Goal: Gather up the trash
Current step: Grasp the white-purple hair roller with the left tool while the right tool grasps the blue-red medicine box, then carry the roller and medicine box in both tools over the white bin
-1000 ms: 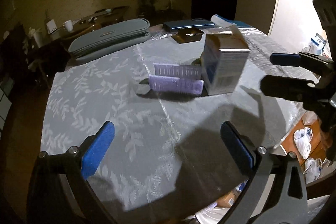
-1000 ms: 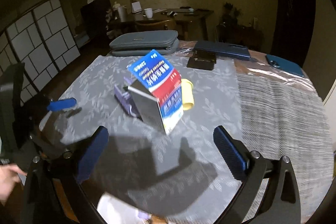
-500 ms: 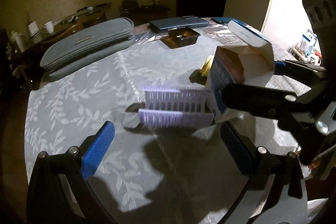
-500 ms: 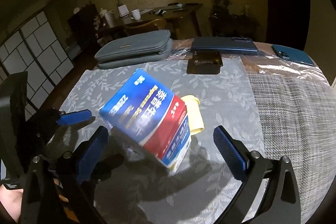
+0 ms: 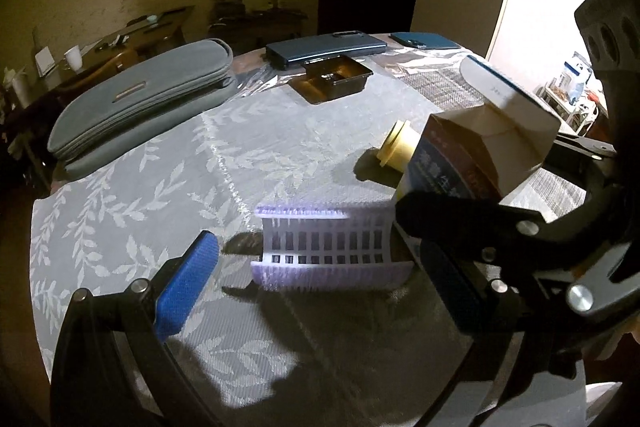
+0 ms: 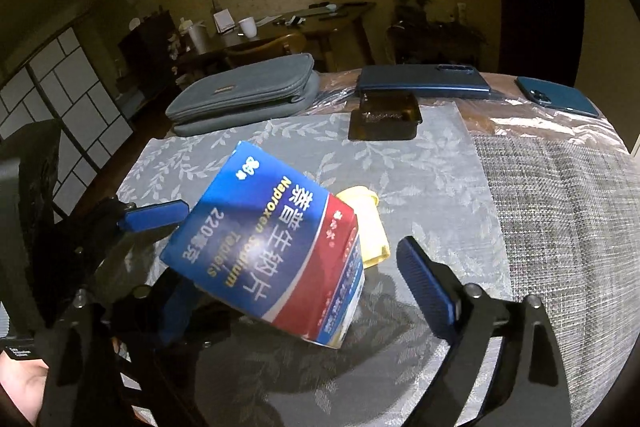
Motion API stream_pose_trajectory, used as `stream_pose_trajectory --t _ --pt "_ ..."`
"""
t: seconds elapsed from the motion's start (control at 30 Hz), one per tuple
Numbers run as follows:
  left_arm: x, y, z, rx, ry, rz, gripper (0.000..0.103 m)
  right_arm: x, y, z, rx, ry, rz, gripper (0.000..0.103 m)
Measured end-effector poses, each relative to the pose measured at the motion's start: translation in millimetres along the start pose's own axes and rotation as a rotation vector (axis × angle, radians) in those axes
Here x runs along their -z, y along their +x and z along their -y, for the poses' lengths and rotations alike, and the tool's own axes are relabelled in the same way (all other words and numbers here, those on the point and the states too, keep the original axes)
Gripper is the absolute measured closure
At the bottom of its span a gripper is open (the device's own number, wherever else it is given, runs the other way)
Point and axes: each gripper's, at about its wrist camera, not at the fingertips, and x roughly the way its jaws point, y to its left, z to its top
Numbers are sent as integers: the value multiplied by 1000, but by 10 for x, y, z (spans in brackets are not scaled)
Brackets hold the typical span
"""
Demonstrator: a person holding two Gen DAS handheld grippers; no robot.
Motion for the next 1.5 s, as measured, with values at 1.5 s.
stream_pose_trajectory --t 1.5 --pt "117 -186 41 13 -84 -6 31 245 -534 120 -52 -18 -10 58"
